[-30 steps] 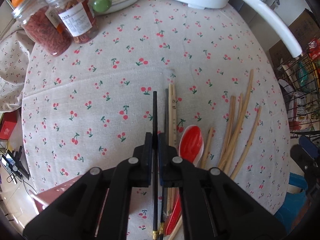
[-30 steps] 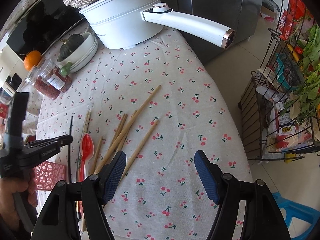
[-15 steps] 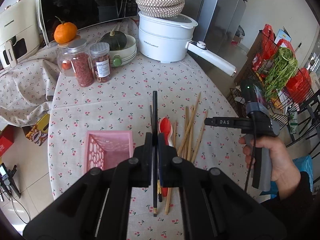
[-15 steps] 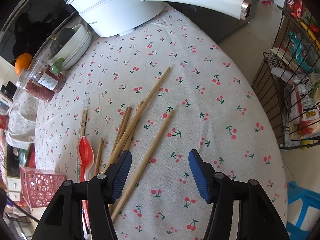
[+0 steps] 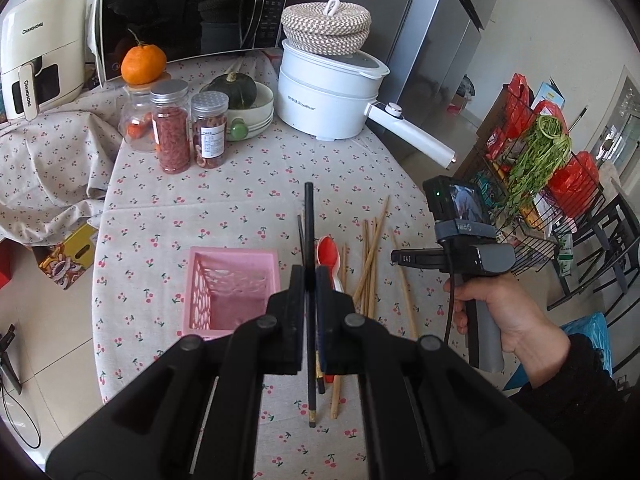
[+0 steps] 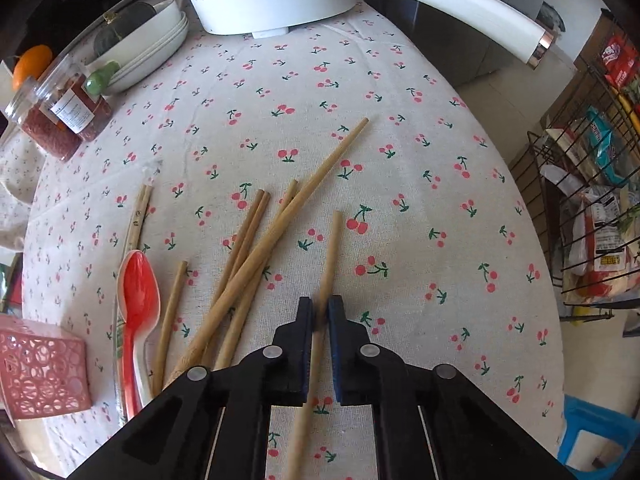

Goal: Organize utensils
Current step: 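Lift the black chopstick with the left gripper while the right gripper grasps a wooden chopstick, then lower the black chopstick into the pink basket with the left gripper while the right carries a wooden chopstick there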

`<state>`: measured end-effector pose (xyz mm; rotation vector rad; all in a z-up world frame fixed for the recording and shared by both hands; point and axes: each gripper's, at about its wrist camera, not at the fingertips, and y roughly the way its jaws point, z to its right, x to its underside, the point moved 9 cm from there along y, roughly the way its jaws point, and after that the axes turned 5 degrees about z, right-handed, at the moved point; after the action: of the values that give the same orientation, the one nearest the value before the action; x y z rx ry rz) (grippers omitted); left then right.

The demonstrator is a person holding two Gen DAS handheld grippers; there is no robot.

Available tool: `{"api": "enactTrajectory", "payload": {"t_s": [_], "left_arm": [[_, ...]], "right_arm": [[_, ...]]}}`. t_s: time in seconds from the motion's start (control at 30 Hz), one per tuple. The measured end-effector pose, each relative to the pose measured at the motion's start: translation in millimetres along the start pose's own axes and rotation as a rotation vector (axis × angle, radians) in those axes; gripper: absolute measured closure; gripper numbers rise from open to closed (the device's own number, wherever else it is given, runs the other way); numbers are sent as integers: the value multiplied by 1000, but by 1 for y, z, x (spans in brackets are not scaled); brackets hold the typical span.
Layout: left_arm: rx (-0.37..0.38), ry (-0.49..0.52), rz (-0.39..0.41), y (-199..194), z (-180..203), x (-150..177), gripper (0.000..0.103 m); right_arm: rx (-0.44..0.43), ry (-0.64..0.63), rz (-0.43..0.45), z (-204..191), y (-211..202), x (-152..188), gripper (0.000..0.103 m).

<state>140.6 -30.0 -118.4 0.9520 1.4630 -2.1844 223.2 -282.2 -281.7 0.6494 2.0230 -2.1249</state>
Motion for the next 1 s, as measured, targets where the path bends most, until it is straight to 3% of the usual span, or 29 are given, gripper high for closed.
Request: {"api": "enactTrajectory", "payload": {"t_s": [0.17, 0.37, 0.67, 0.83, 1.0], "left_arm": [[9, 0, 24, -12, -1, 1, 97], [9, 10, 91, -37, -3, -8, 97], [7, -15, 294, -87, -9, -45, 97], [-23, -57, 383, -100, -29, -68, 97], [-86, -78, 451, -104, -50, -81, 97]], "right_arm": [[-109, 48, 24, -4, -17, -2, 97], [-200, 32, 179, -16, -83, -14, 97], [-307, -30, 461, -35, -193, -19, 97], [-384, -41, 584, -49, -234, -30, 97], [-450, -47, 651, -67, -256, -37, 97]]}}
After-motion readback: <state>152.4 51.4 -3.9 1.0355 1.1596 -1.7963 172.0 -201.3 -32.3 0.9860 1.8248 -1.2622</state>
